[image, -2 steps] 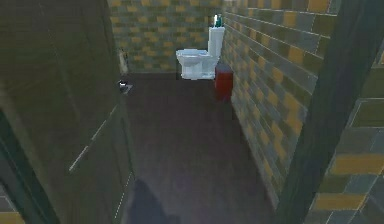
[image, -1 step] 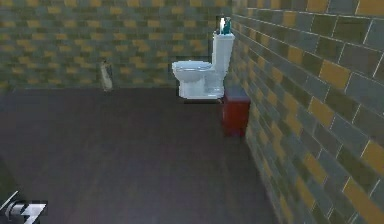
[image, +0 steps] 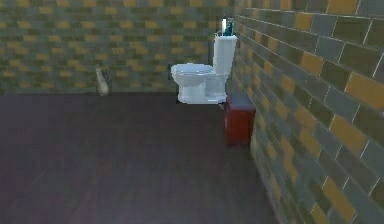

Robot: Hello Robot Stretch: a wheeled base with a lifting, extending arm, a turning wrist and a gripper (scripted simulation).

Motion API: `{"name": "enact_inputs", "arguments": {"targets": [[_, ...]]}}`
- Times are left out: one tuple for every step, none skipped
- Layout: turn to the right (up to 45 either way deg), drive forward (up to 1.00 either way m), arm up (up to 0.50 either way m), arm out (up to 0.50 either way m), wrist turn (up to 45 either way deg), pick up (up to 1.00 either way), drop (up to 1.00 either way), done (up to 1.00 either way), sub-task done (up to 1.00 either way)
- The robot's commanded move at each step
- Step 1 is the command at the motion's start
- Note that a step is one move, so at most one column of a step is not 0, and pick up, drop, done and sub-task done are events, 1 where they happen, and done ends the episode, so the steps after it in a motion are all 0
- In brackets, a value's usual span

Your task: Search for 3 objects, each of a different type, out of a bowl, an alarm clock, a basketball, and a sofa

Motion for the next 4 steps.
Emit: {"name": "enact_inputs", "arguments": {"targets": [[-15.0,0.00,0.00,0.00,0.0,0.00,0.00,0.00,0.00],[0.0,0.40,0.00,0.00,0.0,0.00,0.00,0.00,0.00],[-30.0,0.00,0.00,0.00,0.0,0.00,0.00,0.00,0.00],[0.0,0.40,0.00,0.00,0.0,0.00,0.00,0.00,0.00]]}}
